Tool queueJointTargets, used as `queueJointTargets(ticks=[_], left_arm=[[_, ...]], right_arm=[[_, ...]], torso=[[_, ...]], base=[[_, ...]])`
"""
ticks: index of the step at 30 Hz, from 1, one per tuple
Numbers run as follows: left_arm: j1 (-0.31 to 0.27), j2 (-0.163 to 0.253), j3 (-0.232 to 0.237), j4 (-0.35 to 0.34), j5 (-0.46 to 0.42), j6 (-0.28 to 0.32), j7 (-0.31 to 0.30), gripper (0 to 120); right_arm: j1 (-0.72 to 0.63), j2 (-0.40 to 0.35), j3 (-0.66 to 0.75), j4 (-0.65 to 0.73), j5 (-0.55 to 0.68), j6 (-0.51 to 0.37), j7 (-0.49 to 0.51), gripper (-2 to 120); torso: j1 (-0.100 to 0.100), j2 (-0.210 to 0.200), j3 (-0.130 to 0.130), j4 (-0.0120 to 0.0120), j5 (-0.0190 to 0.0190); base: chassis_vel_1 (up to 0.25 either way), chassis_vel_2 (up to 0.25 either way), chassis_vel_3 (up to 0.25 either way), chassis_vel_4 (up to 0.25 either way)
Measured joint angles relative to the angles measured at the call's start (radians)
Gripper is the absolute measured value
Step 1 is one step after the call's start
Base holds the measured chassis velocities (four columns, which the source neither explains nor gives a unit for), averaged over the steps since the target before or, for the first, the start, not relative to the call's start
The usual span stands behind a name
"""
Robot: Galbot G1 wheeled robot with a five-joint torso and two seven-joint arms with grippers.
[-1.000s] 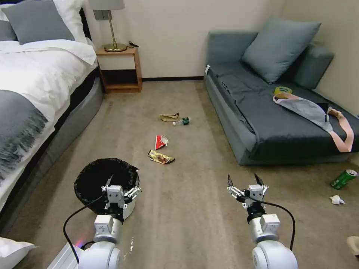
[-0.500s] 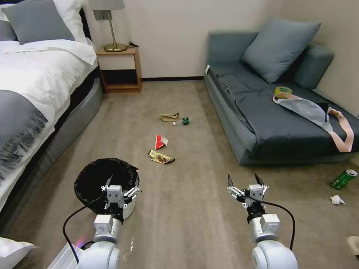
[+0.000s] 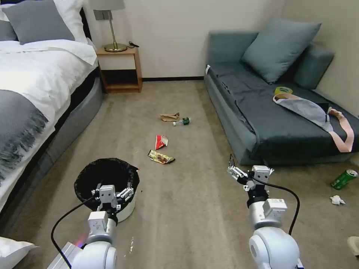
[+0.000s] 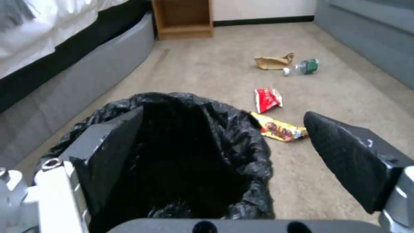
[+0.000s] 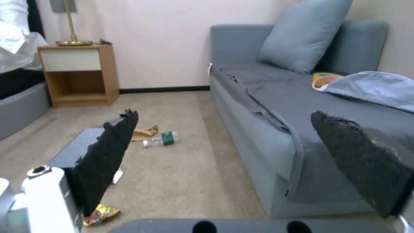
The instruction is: Pick up the trash bin, then pick up the garbage on the floor and place it into the trash bin.
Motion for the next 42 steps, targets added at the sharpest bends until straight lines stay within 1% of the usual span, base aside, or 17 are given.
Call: queueJointTargets(ticks=[4,7,9,10,15,17,19,20,22,23,25,27,29,32,33,37,42], left_arm=[[-0.001,0.002,-0.020,0.000,-0.016,0.006,-0.002,100],[-0.006,0.018,-0.075,-0.017,-0.068,0.033,-0.027,100],[-0.007,0.018,-0.078,-0.019,-0.070,0.034,-0.028,100],[-0.011,0.024,-0.109,-0.032,-0.086,0.049,-0.043,100],[-0.020,0.040,-0.175,-0.058,-0.131,0.089,-0.071,100],[-0.032,0.052,-0.216,-0.060,-0.172,0.125,-0.091,100],[-0.039,0.056,-0.229,-0.060,-0.188,0.143,-0.101,100],[-0.051,0.065,-0.249,-0.058,-0.220,0.176,-0.122,100],[-0.072,0.080,-0.265,-0.057,-0.283,0.247,-0.167,100],[-0.072,0.080,-0.265,-0.057,-0.283,0.247,-0.167,100],[-0.095,0.097,-0.270,-0.048,-0.331,0.316,-0.199,100],[-0.130,0.114,-0.271,-0.017,-0.352,0.356,-0.224,100],[-0.141,0.118,-0.271,-0.008,-0.358,0.368,-0.232,100],[-0.201,0.144,-0.265,0.047,-0.389,0.417,-0.270,100],[-0.201,0.144,-0.265,0.047,-0.389,0.417,-0.270,100],[-0.255,0.173,-0.255,0.105,-0.418,0.455,-0.302,100],[-0.297,0.196,-0.251,0.174,-0.419,0.461,-0.312,100]], right_arm=[[0.000,-0.001,0.010,-0.003,0.008,0.006,0.002,100],[0.000,-0.005,0.024,-0.005,0.019,0.010,0.002,100],[0.000,-0.005,0.024,-0.005,0.019,0.010,0.002,100],[0.000,-0.005,0.026,-0.009,0.021,0.012,0.003,100],[0.002,-0.005,0.030,-0.017,0.021,0.019,0.003,100],[0.003,-0.008,0.034,-0.020,0.023,0.021,0.003,100],[0.004,-0.009,0.034,-0.020,0.023,0.021,0.004,100],[0.004,-0.011,0.034,-0.021,0.024,0.021,0.004,100],[0.004,-0.013,0.034,-0.021,0.024,0.021,0.004,100],[0.004,-0.013,0.034,-0.021,0.024,0.021,0.004,100],[0.005,-0.013,0.029,-0.021,0.024,0.021,0.003,100],[0.007,-0.015,0.025,-0.021,0.024,0.021,0.003,100],[0.008,-0.016,0.024,-0.020,0.024,0.020,0.003,100],[0.008,-0.021,0.022,-0.019,0.024,0.020,0.002,100],[0.008,-0.021,0.022,-0.019,0.024,0.020,0.002,100],[0.005,-0.024,0.030,-0.014,0.024,0.019,0.002,100],[0.006,-0.024,0.029,-0.016,0.024,0.019,0.001,100]], torso=[[0.000,0.000,0.000,0.0000,0.0000],[0.000,0.000,0.000,0.0000,-0.0001],[0.000,0.000,0.000,0.0000,-0.0001],[0.000,0.000,0.000,0.0000,-0.0001],[0.000,0.000,0.000,0.0000,-0.0001],[0.000,0.000,0.000,0.0000,-0.0002],[0.000,0.000,0.000,0.0001,-0.0002],[0.000,0.000,0.000,0.0001,-0.0001],[0.000,0.000,0.000,0.0000,-0.0002],[0.000,0.000,0.000,0.0000,-0.0002],[0.000,0.000,0.000,0.0001,0.0000],[0.000,0.000,0.000,0.0000,-0.0002],[0.000,0.000,0.000,0.0000,-0.0002],[0.000,0.000,0.000,0.0000,-0.0001],[0.000,0.000,0.000,0.0000,-0.0001],[0.000,0.000,0.000,0.0000,-0.0002],[0.000,0.000,0.000,0.0000,-0.0002]], base=[[0.000,0.000,0.000,0.000],[0.000,0.000,0.000,0.000],[0.000,0.000,0.000,0.000],[0.000,0.000,0.000,0.000],[0.000,0.000,0.000,0.000],[0.000,0.000,0.000,0.000],[0.000,0.000,0.000,0.000],[0.000,0.000,0.000,0.000],[0.000,0.000,0.000,0.000],[0.000,0.000,0.000,0.000],[0.000,0.000,0.000,0.000],[0.000,0.000,0.000,0.000],[0.000,0.000,0.000,0.000],[0.000,0.000,0.000,0.000],[0.000,0.000,0.000,0.000],[0.000,0.000,0.000,0.000],[0.000,0.000,0.000,0.000]])
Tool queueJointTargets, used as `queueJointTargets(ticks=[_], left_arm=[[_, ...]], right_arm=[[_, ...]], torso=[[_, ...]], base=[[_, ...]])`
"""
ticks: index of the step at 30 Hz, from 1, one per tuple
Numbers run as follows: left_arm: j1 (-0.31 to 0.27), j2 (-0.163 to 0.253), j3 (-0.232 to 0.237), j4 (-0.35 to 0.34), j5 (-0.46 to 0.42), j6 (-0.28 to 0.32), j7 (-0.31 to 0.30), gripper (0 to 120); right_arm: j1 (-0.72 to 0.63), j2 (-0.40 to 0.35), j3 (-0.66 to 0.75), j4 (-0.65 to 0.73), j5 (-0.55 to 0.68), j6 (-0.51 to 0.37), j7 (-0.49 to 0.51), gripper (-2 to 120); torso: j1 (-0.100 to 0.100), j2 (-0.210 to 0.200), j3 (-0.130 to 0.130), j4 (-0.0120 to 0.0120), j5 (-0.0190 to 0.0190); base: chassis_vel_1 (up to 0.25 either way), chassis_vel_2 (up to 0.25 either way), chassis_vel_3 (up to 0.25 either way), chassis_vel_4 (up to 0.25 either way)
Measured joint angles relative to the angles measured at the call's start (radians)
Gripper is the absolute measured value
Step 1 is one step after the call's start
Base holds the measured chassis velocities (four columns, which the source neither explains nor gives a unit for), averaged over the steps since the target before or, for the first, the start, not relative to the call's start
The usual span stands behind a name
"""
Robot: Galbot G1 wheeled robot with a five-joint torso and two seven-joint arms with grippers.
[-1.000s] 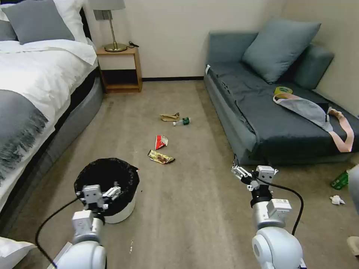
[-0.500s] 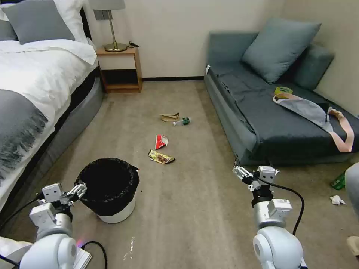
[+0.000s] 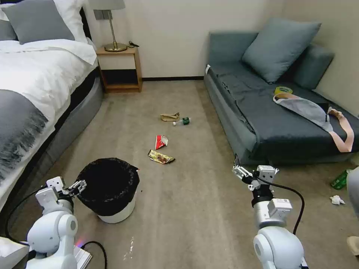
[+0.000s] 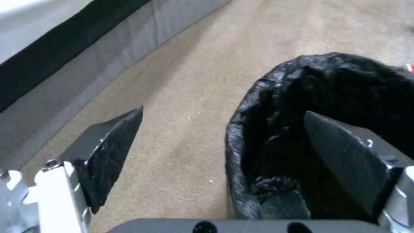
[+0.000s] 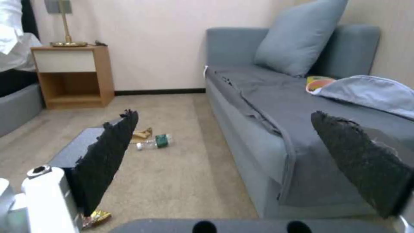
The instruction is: Pick up the trash bin, then pick up the garbage on the floor and place it into the trash bin.
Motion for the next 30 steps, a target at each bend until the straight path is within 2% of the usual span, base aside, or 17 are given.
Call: queueJointTargets(ticks=[4,12,21,30], left_arm=[[-0.020,0.012,0.002,0.037,-0.004,0.003,-0.004,100],[-0.041,0.035,0.002,0.089,-0.081,0.032,-0.046,100],[-0.082,0.060,0.014,0.203,-0.147,0.033,-0.074,100],[-0.116,0.060,0.034,0.242,-0.163,0.042,-0.094,98]], right_arm=[[-0.001,0.002,-0.006,-0.002,-0.004,0.000,-0.001,100],[-0.003,0.003,-0.027,0.000,-0.012,0.000,-0.002,100],[-0.001,0.007,-0.035,0.000,-0.014,-0.002,-0.002,100],[0.001,0.010,-0.034,-0.001,-0.015,0.000,-0.001,100]], torso=[[0.000,0.000,0.000,0.0000,0.0000],[0.000,0.000,0.000,0.0001,0.0002],[0.000,0.000,0.000,0.0001,0.0000],[0.000,0.000,0.000,0.0000,0.0004]], base=[[0.000,0.000,0.000,0.000],[0.000,0.000,0.000,0.000],[0.000,0.000,0.000,0.000],[0.000,0.000,0.000,0.000]])
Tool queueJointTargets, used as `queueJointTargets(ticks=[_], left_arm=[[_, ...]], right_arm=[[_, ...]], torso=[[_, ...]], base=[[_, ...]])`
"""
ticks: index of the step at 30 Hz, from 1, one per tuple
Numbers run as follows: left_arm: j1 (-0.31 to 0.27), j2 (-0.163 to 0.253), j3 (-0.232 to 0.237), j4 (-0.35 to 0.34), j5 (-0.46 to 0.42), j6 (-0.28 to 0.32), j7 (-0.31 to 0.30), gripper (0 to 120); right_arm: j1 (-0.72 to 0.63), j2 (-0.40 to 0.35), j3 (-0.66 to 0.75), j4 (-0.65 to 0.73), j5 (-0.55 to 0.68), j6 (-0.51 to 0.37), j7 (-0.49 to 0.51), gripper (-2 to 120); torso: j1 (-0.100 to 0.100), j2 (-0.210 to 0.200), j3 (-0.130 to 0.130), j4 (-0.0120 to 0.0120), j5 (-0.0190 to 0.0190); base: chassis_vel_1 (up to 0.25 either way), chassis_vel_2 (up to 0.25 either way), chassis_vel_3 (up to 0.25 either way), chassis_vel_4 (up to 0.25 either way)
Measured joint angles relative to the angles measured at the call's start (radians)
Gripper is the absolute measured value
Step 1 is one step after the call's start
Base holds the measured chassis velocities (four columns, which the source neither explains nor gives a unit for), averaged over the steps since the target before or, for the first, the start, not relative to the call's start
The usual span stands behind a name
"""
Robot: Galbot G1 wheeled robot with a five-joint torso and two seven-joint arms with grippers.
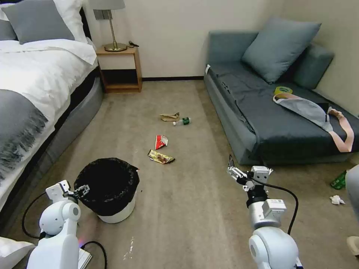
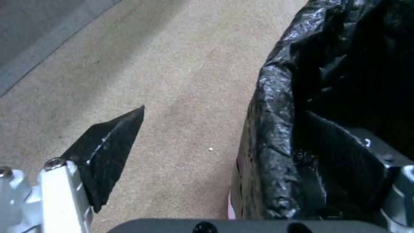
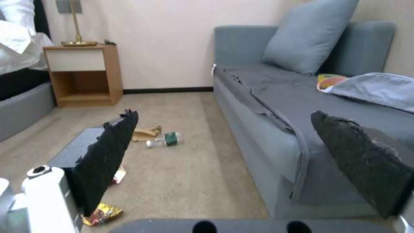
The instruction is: Pick up the trash bin, then pick up the garbage on the floor and place it into the trash bin.
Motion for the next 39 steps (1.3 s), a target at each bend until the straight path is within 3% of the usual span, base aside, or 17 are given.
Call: queueJointTargets(ticks=[3,8,12,23,27,30,39], left_arm=[[-0.003,0.000,0.000,0.008,-0.003,0.001,-0.002,98],[-0.002,-0.005,-0.001,0.013,-0.006,0.001,-0.004,84],[0.008,-0.014,0.001,0.004,-0.016,0.002,-0.002,66],[0.011,-0.030,0.003,-0.022,-0.041,0.010,-0.009,30],[0.017,-0.044,0.002,-0.038,-0.046,0.010,-0.010,11],[0.024,-0.049,0.001,-0.050,-0.051,0.010,-0.008,5],[0.043,-0.065,-0.012,-0.078,-0.067,0.012,-0.015,5]], right_arm=[[0.001,0.000,0.000,-0.002,0.000,0.001,0.001,100],[0.005,-0.001,-0.001,-0.007,0.000,0.003,0.001,100],[0.007,0.000,-0.005,-0.010,-0.001,0.005,0.001,100],[0.006,-0.008,0.010,-0.002,0.003,0.009,0.002,100],[0.005,-0.015,0.020,0.000,0.008,0.014,0.003,100],[0.004,-0.017,0.022,0.004,0.009,0.015,0.003,100],[-0.001,-0.027,0.024,0.018,0.022,0.019,0.004,100]], torso=[[0.000,0.000,0.000,0.0000,0.0003],[0.000,0.000,0.000,0.0000,0.0005],[0.000,0.000,0.000,0.0000,-0.0002],[0.000,0.000,0.000,0.0000,-0.0002],[0.000,0.000,0.000,0.0000,0.0000],[0.000,0.000,0.000,0.0000,-0.0003],[0.000,0.000,0.000,-0.0001,-0.0006]], base=[[0.000,0.000,0.000,0.000],[0.000,0.000,0.000,0.000],[0.000,0.000,0.000,0.000],[0.000,0.000,0.000,0.000],[0.000,0.000,0.000,0.000],[0.000,0.000,0.000,0.000],[0.000,0.000,0.000,0.000]])
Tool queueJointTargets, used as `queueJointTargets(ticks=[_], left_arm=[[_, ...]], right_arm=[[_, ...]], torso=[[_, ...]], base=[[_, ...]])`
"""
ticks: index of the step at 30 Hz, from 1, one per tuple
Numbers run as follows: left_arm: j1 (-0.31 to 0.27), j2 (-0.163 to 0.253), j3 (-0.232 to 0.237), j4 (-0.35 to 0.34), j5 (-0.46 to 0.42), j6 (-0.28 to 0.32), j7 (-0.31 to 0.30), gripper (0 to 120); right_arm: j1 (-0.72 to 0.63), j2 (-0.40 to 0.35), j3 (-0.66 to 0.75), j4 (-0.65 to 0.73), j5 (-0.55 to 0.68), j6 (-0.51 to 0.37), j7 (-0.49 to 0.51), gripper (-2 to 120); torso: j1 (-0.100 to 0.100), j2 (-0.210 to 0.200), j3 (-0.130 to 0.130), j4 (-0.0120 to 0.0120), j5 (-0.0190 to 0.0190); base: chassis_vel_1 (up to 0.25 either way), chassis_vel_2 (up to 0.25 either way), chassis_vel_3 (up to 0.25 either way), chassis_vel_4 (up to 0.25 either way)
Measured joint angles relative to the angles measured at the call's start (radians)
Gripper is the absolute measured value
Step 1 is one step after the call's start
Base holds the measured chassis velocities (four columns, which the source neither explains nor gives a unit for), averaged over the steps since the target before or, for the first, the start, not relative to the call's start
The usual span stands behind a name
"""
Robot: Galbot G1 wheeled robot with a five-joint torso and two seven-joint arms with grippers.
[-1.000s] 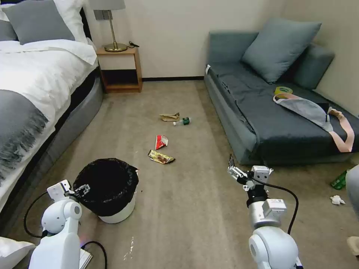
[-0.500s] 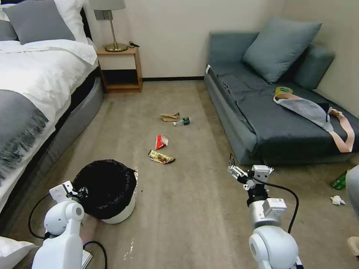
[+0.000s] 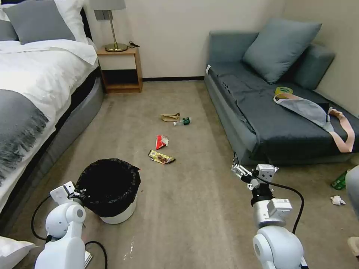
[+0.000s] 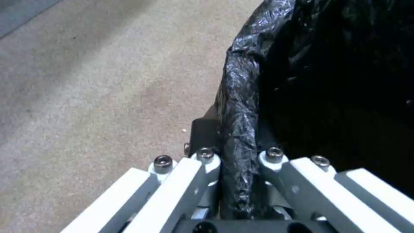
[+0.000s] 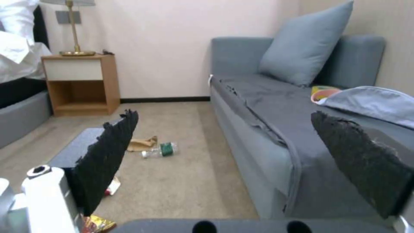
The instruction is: Pick up the trash bin, then pick up the garbage on the floor and place it into the trash bin.
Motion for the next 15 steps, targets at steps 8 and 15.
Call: queueJointTargets(ticks=[8,15], left_arm=[[0.032,-0.013,-0.028,-0.098,-0.022,-0.007,-0.007,4],[0.074,-0.016,-0.058,-0.231,-0.053,-0.007,-0.007,4]], right_arm=[[0.003,-0.013,0.003,0.010,0.059,0.036,-0.001,100],[0.011,-0.023,0.012,0.016,0.119,0.063,-0.013,100]], torso=[[0.000,0.000,0.000,-0.0001,0.0002],[0.000,0.000,0.000,-0.0001,0.0006]], base=[[0.000,0.000,0.000,0.000],[0.000,0.000,0.000,0.000]])
